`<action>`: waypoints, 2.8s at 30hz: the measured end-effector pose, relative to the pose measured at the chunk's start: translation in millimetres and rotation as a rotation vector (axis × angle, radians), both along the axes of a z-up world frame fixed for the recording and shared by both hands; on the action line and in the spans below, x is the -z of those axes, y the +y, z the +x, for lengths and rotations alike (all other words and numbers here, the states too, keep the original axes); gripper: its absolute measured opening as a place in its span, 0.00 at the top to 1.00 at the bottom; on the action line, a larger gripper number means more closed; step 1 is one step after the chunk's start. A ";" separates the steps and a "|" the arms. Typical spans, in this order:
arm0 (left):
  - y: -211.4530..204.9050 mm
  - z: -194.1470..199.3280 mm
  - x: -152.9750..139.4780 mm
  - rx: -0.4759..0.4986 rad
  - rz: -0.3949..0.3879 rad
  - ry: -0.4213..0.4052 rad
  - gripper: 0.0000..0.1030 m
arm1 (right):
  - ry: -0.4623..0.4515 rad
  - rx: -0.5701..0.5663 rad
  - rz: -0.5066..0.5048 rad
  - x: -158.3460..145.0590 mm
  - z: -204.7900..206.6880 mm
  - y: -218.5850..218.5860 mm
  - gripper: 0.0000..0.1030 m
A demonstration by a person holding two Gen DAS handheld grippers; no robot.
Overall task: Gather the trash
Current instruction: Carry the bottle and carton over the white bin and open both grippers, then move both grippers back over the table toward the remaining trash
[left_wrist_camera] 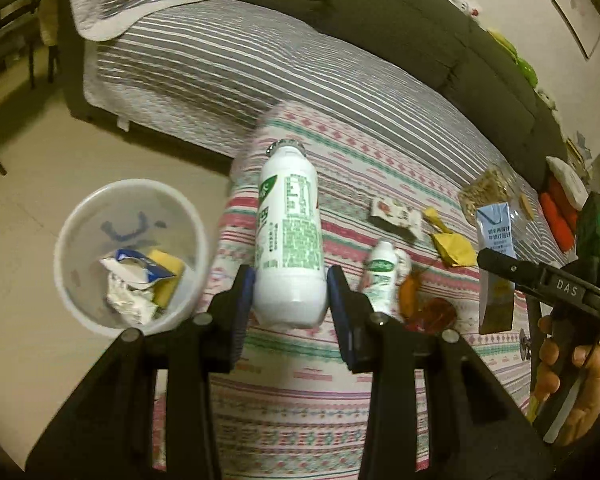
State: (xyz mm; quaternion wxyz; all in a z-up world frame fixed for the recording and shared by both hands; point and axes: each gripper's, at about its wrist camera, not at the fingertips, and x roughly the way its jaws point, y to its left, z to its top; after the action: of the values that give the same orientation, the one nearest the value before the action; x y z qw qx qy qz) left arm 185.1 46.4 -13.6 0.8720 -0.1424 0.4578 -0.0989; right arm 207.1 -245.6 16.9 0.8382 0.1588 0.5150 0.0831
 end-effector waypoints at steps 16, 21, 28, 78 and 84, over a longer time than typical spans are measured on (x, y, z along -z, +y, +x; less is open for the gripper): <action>102.8 -7.7 17.9 -0.193 -0.033 0.046 0.62 | 0.035 -0.249 0.038 38.3 41.6 175.6 0.38; 126.1 -7.5 27.5 -0.228 0.000 0.063 0.62 | 0.049 -0.312 0.049 56.0 57.2 220.8 0.38; 156.8 -10.7 42.5 -0.263 0.005 0.094 0.62 | 0.040 -0.371 0.022 73.2 69.0 255.9 0.38; 80.3 -13.3 46.0 -0.158 0.218 0.053 0.05 | -0.083 -0.184 -0.208 0.6 -17.6 81.3 0.18; 53.7 -20.3 38.9 -0.080 0.214 0.038 0.04 | -0.121 -0.182 -0.292 0.5 -29.4 54.4 0.17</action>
State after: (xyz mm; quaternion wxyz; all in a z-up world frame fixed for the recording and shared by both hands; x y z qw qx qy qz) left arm 164.8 100.1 -52.5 0.8767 -0.0683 0.4759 -0.0119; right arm 177.7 -191.2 16.4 0.8707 -0.0171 0.4826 0.0926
